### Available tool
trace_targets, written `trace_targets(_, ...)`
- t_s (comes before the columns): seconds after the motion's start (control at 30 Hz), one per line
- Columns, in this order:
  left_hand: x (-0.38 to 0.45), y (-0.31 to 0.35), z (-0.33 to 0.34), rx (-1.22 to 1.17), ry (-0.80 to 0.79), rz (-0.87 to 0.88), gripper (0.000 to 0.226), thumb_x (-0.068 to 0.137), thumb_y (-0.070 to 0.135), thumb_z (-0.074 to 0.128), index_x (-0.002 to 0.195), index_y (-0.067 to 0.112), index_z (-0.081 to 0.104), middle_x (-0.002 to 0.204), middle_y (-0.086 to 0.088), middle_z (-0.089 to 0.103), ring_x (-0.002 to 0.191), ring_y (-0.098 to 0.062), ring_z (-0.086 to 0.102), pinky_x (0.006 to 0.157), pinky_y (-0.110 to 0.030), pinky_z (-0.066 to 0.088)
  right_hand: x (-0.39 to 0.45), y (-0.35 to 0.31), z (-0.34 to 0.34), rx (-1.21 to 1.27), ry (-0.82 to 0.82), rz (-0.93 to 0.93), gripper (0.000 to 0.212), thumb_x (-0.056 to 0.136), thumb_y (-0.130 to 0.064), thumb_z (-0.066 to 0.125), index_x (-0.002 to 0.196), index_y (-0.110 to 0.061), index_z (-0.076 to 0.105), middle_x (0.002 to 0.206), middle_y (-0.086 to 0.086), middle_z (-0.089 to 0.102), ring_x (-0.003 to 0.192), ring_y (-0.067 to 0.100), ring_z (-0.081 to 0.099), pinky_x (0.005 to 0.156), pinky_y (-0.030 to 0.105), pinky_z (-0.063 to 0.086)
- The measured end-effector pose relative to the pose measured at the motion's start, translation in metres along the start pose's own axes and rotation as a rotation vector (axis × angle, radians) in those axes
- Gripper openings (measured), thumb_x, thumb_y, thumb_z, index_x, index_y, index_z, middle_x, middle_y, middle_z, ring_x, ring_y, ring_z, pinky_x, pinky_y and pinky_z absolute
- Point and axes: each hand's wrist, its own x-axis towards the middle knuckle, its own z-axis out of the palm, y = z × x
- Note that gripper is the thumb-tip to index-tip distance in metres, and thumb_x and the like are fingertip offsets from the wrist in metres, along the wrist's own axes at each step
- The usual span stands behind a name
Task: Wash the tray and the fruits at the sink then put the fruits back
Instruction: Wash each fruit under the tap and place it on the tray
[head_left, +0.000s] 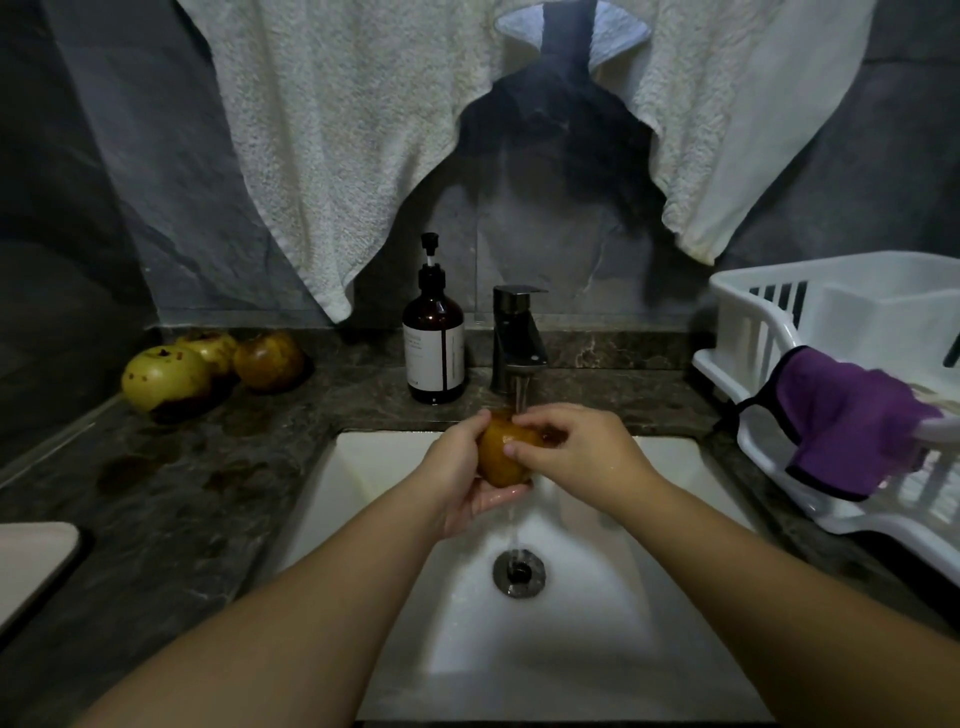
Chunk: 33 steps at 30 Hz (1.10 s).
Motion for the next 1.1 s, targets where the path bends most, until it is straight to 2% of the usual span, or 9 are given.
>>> trace_targets(0.13, -0.001, -0.0004, 0.0007, -0.008, -0.01, -0.005, 0.04, 0.106, 0.048, 0.053, 0.135, 0.02, 0.055, 0.121, -0.02, 0.069, 0.103, -0.036, 0.076, 0.072, -0.043, 0.067, 0.0021, -0.0004, 0.002, -0.02, 0.03, 0.045, 0.048, 0.081, -0.05, 0.08, 0.126, -0.038, 0.064, 0.113, -0.02, 0.055, 0.097, -0.001, 0.056, 0.074, 0.013, 0.044)
trace_targets(0.27, 0.0003, -0.0035, 0.0031, 0.029, -0.028, 0.005, 0.042, 0.107, 0.048, 0.05, 0.135, 0.018, 0.058, 0.12, -0.02, 0.069, 0.105, -0.036, 0.075, 0.069, -0.041, 0.067, 0.0013, 0.0004, 0.0046, -0.005, -0.079, 0.001, 0.043, 0.092, -0.044, 0.071, 0.133, -0.042, 0.059, 0.122, -0.018, 0.041, 0.114, 0.009, 0.048, 0.094, 0.027, 0.05)
trace_targets(0.33, 0.0012, -0.0041, 0.0024, 0.034, -0.031, -0.005, 0.044, 0.108, 0.049, 0.047, 0.137, 0.018, 0.058, 0.121, -0.021, 0.07, 0.106, -0.037, 0.075, 0.075, -0.044, 0.066, 0.0002, 0.0018, 0.0045, -0.009, -0.114, -0.012, 0.038, 0.093, -0.045, 0.07, 0.129, -0.049, 0.061, 0.124, -0.019, 0.042, 0.115, 0.007, 0.048, 0.096, 0.029, 0.051)
trace_targets(0.47, 0.0035, -0.0018, -0.0001, 0.013, -0.007, -0.017, 0.045, 0.107, 0.048, 0.05, 0.14, 0.016, 0.053, 0.126, -0.022, 0.069, 0.108, -0.038, 0.074, 0.08, -0.049, 0.063, 0.0028, 0.0023, 0.0042, 0.031, 0.009, 0.046, 0.034, 0.083, -0.048, 0.078, 0.113, -0.049, 0.063, 0.115, -0.02, 0.056, 0.102, 0.003, 0.057, 0.083, 0.022, 0.052)
trace_targets(0.63, 0.004, -0.0035, 0.0006, 0.038, -0.031, -0.02, 0.042, 0.108, 0.046, 0.049, 0.134, 0.015, 0.058, 0.12, -0.022, 0.071, 0.106, -0.038, 0.075, 0.074, -0.045, 0.066, 0.0022, 0.0031, 0.0092, 0.027, -0.066, 0.023, 0.047, 0.09, -0.042, 0.074, 0.134, -0.041, 0.059, 0.121, -0.021, 0.042, 0.113, 0.007, 0.048, 0.092, 0.025, 0.048)
trace_targets(0.8, 0.0024, -0.0009, 0.0001, 0.011, -0.02, -0.015, 0.039, 0.106, 0.05, 0.05, 0.129, 0.019, 0.059, 0.116, -0.022, 0.072, 0.101, -0.038, 0.076, 0.065, -0.042, 0.067, 0.0017, 0.0005, 0.0068, 0.056, -0.017, 0.005, 0.027, 0.089, -0.044, 0.074, 0.11, -0.051, 0.06, 0.116, -0.02, 0.052, 0.106, 0.006, 0.055, 0.082, 0.024, 0.051)
trace_targets(0.87, 0.0015, 0.0001, -0.0005, 0.019, -0.043, -0.04, 0.042, 0.103, 0.055, 0.053, 0.124, 0.019, 0.059, 0.117, -0.022, 0.071, 0.101, -0.038, 0.076, 0.065, -0.039, 0.066, 0.003, 0.0, 0.0059, 0.105, -0.026, 0.05, 0.036, 0.085, -0.046, 0.077, 0.113, -0.045, 0.054, 0.116, -0.015, 0.055, 0.104, 0.008, 0.058, 0.079, 0.025, 0.054)
trace_targets(1.0, 0.0007, -0.001, -0.0004, 0.082, -0.135, -0.084, 0.06, 0.099, 0.064, 0.053, 0.126, 0.011, 0.064, 0.103, -0.017, 0.078, 0.092, -0.029, 0.077, 0.069, -0.036, 0.066, 0.0017, 0.0001, 0.009, -0.036, -0.187, 0.04, 0.089, 0.068, -0.05, 0.089, 0.141, -0.041, 0.039, 0.128, -0.018, 0.038, 0.112, 0.006, 0.049, 0.082, 0.02, 0.049)
trace_targets(1.1, 0.0011, -0.0015, -0.0026, 0.185, -0.107, -0.05, 0.059, 0.095, 0.067, 0.056, 0.126, 0.017, 0.065, 0.109, -0.015, 0.076, 0.098, -0.029, 0.074, 0.08, -0.039, 0.064, 0.0019, 0.0016, 0.0083, -0.005, -0.154, 0.021, 0.081, 0.075, -0.044, 0.086, 0.143, -0.041, 0.042, 0.128, -0.017, 0.039, 0.113, 0.008, 0.051, 0.082, 0.02, 0.05)
